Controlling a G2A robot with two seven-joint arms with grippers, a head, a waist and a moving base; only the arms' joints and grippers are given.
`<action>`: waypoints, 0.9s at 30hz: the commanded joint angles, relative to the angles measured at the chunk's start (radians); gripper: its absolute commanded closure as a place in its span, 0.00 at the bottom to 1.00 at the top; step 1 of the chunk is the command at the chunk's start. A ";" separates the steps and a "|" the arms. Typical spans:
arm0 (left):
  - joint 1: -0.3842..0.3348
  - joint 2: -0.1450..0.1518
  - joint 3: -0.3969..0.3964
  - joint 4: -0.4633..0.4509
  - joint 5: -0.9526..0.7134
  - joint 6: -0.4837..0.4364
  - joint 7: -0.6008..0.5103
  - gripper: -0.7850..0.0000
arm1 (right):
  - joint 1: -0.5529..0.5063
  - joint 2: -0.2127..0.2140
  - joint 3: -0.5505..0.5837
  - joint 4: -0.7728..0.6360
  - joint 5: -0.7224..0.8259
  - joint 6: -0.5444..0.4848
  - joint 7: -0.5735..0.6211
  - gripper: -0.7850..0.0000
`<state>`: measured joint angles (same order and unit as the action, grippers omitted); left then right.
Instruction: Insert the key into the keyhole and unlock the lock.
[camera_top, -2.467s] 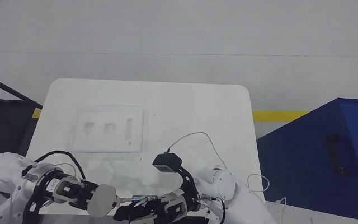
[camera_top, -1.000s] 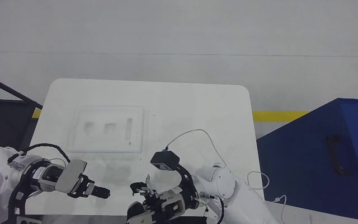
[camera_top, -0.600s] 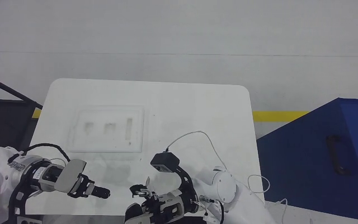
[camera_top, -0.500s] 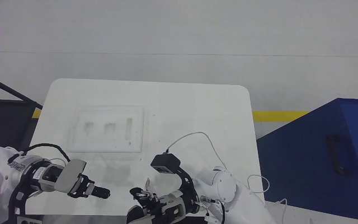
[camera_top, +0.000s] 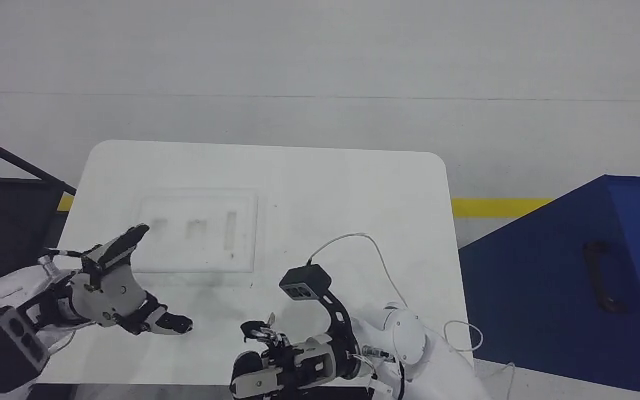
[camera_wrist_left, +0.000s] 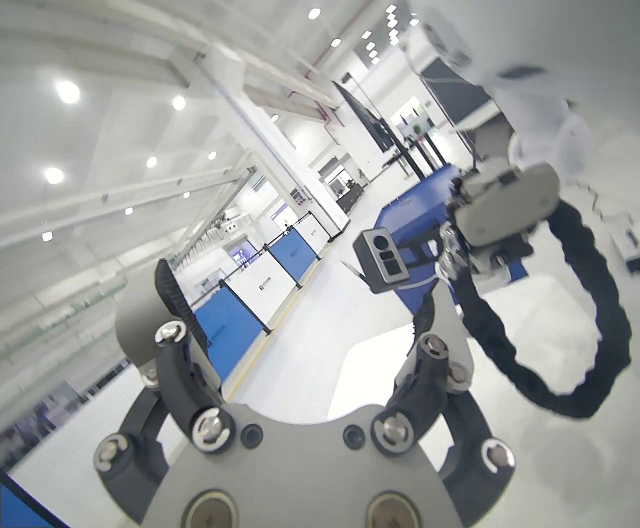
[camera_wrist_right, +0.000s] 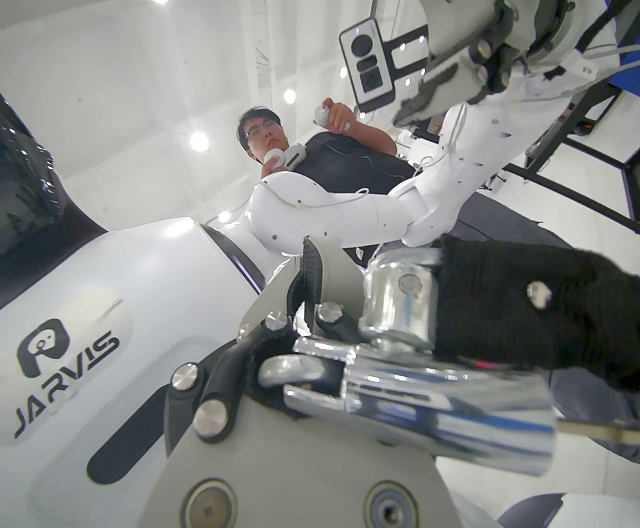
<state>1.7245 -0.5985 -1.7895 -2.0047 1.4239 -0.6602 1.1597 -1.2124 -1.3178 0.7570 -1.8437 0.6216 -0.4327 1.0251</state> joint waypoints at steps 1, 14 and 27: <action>0.001 0.010 0.017 0.005 -0.188 -0.100 -0.099 0.00 | -0.007 -0.001 -0.003 -0.006 0.021 0.001 -0.007 1.00; -0.019 0.017 0.021 0.027 -0.431 -0.230 -0.229 0.00 | -0.006 -0.042 -0.083 0.101 0.322 -0.053 0.022 1.00; -0.019 0.017 0.021 0.027 -0.431 -0.230 -0.229 0.00 | 0.057 -0.084 -0.114 0.188 0.374 -0.085 0.110 1.00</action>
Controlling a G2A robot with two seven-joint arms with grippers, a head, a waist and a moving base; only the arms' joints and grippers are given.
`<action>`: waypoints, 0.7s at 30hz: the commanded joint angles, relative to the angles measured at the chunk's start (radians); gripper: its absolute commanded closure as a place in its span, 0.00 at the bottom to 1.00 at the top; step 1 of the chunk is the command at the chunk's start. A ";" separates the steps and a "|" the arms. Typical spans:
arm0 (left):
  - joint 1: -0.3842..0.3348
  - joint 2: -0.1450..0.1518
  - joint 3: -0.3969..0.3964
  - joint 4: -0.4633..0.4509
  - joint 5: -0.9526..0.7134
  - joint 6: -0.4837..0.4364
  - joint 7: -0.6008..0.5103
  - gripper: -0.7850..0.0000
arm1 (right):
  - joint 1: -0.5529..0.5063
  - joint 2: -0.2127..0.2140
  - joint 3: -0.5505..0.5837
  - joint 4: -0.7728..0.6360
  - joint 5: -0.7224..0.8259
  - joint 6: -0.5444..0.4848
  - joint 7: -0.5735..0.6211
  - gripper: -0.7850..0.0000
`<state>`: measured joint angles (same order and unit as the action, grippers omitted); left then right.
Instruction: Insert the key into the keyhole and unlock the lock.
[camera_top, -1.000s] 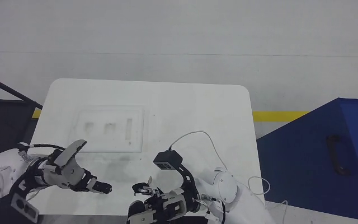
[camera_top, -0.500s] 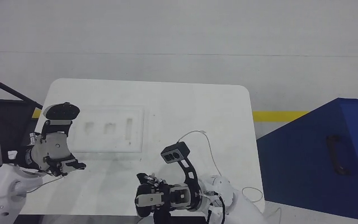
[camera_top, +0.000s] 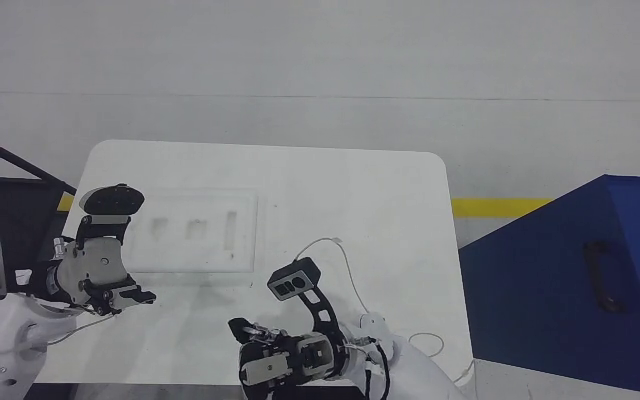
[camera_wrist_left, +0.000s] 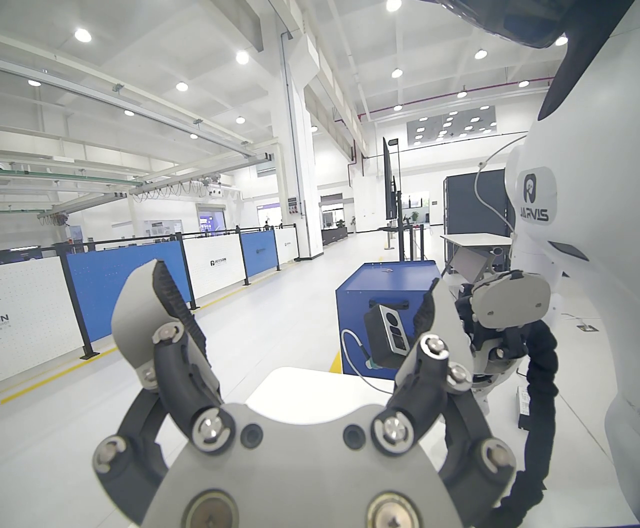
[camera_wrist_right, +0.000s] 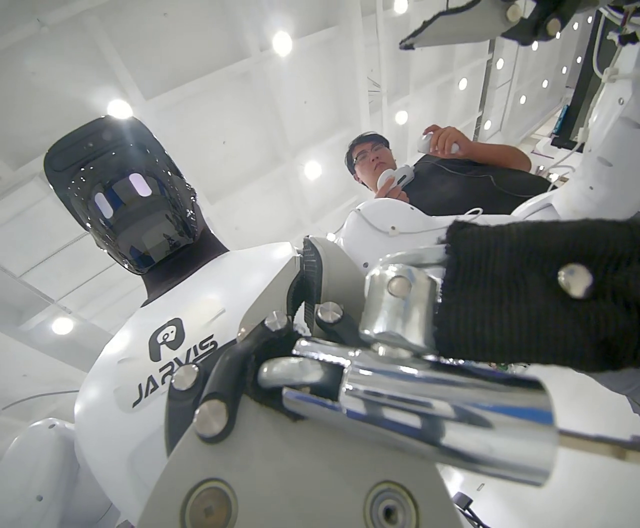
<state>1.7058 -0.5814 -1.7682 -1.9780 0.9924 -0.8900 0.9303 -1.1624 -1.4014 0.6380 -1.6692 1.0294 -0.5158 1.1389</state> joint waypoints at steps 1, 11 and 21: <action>0.000 0.000 0.000 0.000 0.000 0.000 0.000 0.00 | 0.010 0.000 0.007 0.016 -0.049 -0.002 -0.006 1.00; 0.055 0.019 0.095 -0.042 -0.299 -0.122 -0.250 0.00 | -0.016 0.006 0.067 -0.052 -0.090 -0.036 -0.058 1.00; 0.072 0.146 0.157 -0.127 -1.347 -0.122 -1.082 0.00 | -0.013 -0.010 0.060 -0.071 -0.087 -0.054 -0.066 1.00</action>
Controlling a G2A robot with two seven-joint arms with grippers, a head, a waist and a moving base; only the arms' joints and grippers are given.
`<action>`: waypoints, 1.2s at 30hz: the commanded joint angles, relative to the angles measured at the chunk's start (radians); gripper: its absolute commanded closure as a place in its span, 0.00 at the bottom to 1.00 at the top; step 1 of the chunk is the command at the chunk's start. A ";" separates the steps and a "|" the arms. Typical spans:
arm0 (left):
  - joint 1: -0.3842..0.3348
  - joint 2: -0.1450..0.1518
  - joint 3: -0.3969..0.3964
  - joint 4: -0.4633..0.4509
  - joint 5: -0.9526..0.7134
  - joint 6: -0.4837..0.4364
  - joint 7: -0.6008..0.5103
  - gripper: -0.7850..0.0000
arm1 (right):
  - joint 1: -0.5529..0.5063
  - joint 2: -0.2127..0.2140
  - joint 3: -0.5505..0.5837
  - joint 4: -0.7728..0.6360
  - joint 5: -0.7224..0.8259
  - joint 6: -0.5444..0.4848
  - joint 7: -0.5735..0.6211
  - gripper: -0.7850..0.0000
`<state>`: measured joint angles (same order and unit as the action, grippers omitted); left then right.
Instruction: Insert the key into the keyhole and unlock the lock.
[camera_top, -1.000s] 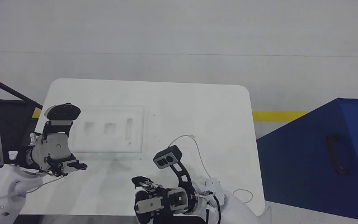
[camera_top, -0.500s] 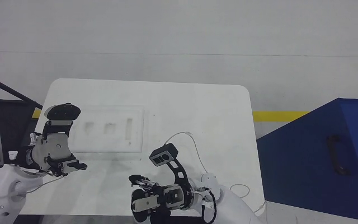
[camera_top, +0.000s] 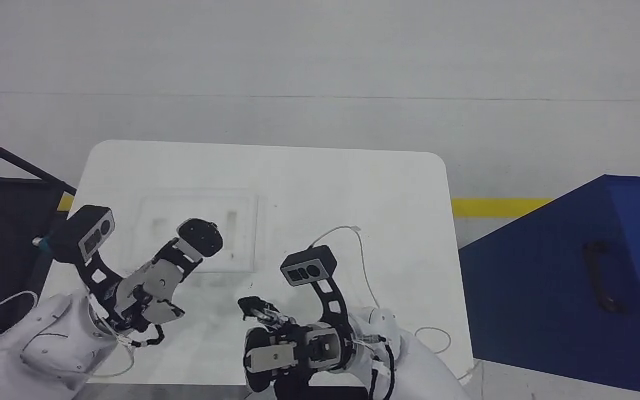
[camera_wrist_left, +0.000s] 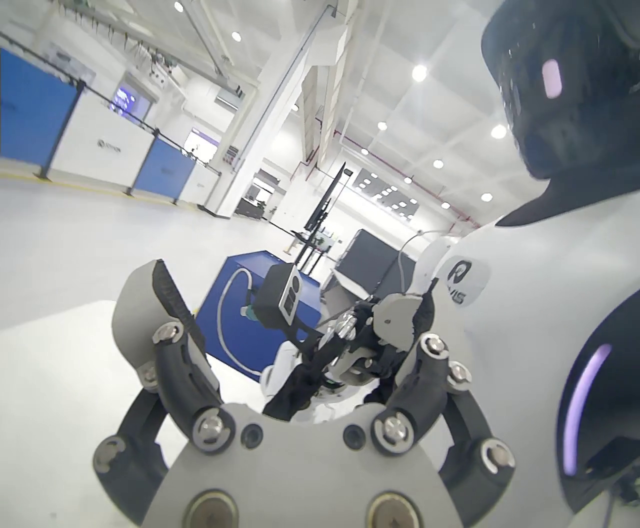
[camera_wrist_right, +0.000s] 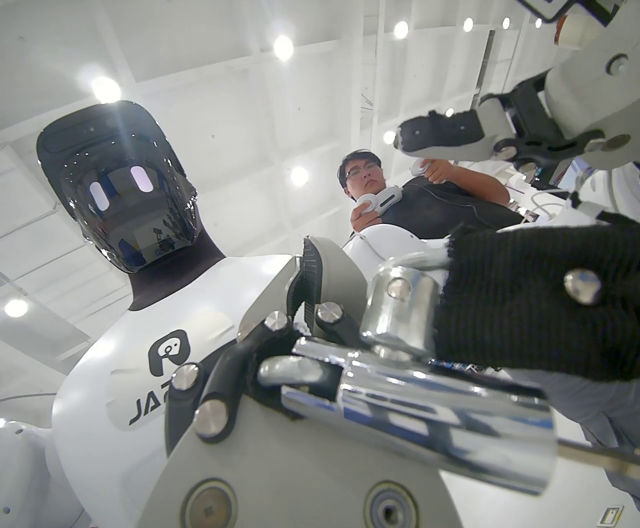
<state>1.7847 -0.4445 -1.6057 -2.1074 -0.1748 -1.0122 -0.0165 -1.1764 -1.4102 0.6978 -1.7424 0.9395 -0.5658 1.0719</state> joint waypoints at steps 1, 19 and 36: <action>-0.022 0.014 -0.023 0.013 -0.277 0.000 -0.189 0.00 | 0.005 -0.004 0.000 0.000 0.008 -0.012 0.008 1.00; -0.064 0.041 -0.060 0.040 -1.030 0.298 -0.964 0.00 | -0.049 0.005 0.087 -0.065 -0.005 -0.047 0.002 1.00; -0.046 -0.004 -0.089 0.060 -1.274 0.589 -1.380 0.00 | -0.061 -0.006 0.073 -0.054 0.061 -0.030 0.040 1.00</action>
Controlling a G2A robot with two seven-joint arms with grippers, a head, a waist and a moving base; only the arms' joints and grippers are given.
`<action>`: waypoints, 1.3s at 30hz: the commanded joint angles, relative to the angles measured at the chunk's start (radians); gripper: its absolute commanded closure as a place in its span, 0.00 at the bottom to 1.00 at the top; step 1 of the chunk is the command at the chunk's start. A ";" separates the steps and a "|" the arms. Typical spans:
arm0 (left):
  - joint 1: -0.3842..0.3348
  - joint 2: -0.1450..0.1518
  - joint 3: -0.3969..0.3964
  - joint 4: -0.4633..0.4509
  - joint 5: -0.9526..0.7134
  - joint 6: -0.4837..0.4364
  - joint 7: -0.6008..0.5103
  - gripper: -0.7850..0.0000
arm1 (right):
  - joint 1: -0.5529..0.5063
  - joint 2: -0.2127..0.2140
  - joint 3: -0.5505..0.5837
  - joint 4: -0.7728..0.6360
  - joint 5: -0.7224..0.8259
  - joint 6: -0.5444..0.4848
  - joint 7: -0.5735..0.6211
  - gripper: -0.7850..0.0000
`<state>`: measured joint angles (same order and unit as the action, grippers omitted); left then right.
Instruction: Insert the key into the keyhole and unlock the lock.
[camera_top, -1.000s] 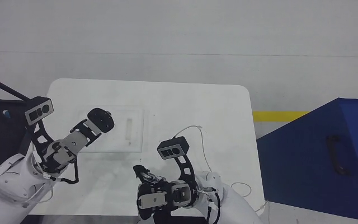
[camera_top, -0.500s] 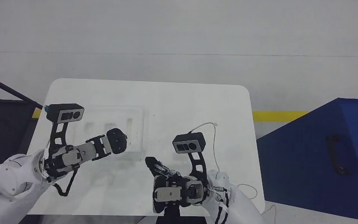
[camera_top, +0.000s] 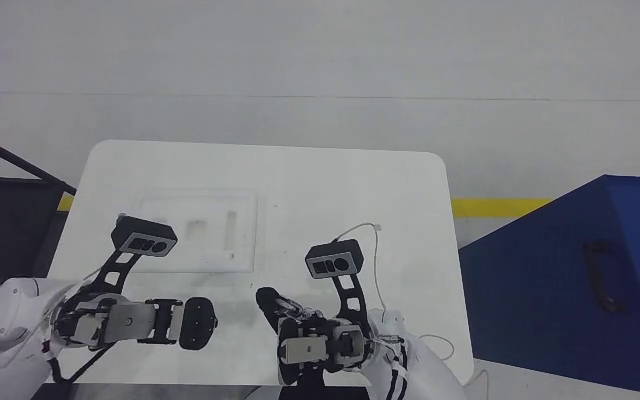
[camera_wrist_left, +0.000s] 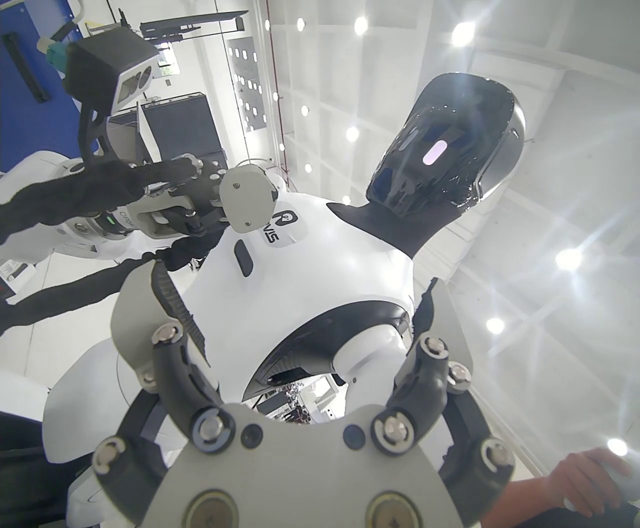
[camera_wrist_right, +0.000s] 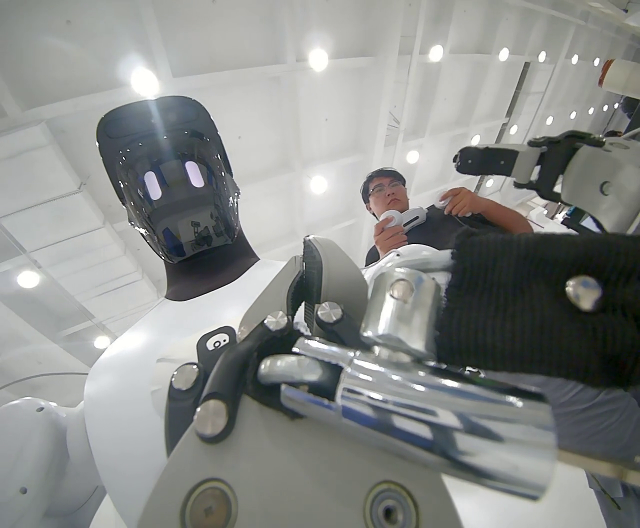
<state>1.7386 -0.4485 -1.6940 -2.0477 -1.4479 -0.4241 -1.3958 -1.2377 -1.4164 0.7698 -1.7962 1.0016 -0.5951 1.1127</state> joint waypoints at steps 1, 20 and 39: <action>0.000 0.000 0.000 0.000 -0.001 0.001 -0.001 0.00 | 0.000 0.000 0.001 0.000 -0.001 -0.001 0.000 1.00; -0.151 -0.050 0.214 0.023 0.235 0.186 0.049 0.11 | -0.028 -0.018 -0.037 -0.032 0.004 0.011 -0.012 1.00; -0.286 -0.112 0.325 0.105 0.268 0.225 0.071 0.37 | 0.024 -0.062 -0.099 0.025 0.005 -0.009 -0.017 1.00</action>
<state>1.4559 -0.5579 -1.3706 -1.9467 -1.1787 -0.1988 -1.3240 -1.2138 -1.4774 0.6710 -1.7720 1.0035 -0.6044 1.0927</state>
